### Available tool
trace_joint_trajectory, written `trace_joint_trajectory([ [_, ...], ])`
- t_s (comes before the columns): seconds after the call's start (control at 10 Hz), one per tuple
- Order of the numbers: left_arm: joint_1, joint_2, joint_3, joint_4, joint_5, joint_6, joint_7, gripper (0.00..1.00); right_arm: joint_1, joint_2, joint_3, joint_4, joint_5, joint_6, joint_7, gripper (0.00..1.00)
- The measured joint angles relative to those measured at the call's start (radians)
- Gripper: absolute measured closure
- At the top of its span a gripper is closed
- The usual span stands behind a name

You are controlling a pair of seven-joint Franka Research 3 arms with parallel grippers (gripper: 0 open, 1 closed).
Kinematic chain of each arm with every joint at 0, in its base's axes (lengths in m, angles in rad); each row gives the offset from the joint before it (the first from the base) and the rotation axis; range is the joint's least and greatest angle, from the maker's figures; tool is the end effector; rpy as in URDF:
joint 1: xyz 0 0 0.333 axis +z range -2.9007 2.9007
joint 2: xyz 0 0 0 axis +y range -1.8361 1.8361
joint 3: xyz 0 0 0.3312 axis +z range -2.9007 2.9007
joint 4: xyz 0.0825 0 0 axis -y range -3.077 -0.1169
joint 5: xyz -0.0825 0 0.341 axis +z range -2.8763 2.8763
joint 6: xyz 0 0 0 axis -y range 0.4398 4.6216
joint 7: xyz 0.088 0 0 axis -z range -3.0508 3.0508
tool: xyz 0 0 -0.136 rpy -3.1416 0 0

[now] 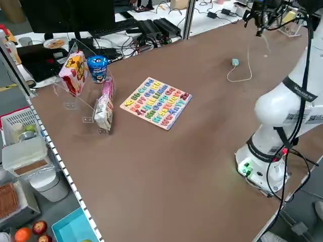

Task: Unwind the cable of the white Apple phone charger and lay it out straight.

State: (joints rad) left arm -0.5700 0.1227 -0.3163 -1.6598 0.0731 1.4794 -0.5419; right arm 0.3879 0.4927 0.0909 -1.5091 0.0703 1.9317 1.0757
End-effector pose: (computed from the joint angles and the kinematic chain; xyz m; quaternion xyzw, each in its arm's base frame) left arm 0.3401 -0.3878 0.5075 -0.9736 0.1732 0.1003 0.1100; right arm 0.5796 0.2984 0.3780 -0.9483 0.3107 0.0623 0.0146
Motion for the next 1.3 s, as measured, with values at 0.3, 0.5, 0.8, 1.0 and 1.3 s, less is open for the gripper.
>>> trace_joint_trajectory([
  [0.3, -0.008, -0.084, -0.105, -0.031, -0.072, 0.002, -0.058, 0.97, 0.001, 0.001, 0.001, 0.0, 0.0, 0.009, 0.001, 0.0],
  [0.5, -0.009, -0.114, -0.17, -0.049, -0.088, 0.017, -0.114, 0.97, 0.014, 0.022, 0.004, -0.005, 0.0, 0.042, 0.025, 0.0],
  [0.8, -0.009, -0.115, -0.234, -0.057, -0.089, 0.02, -0.155, 0.97, 0.065, 0.103, 0.005, -0.003, -0.015, 0.11, 0.072, 0.0],
  [1.0, -0.008, -0.116, -0.291, -0.059, -0.091, 0.004, -0.203, 0.97, 0.108, 0.14, 0.006, 0.01, -0.034, 0.151, 0.139, 0.0],
  [1.3, -0.011, -0.123, -0.381, -0.058, -0.091, -0.022, -0.303, 0.97, 0.158, 0.183, 0.006, 0.011, -0.061, 0.185, 0.182, 0.0],
])
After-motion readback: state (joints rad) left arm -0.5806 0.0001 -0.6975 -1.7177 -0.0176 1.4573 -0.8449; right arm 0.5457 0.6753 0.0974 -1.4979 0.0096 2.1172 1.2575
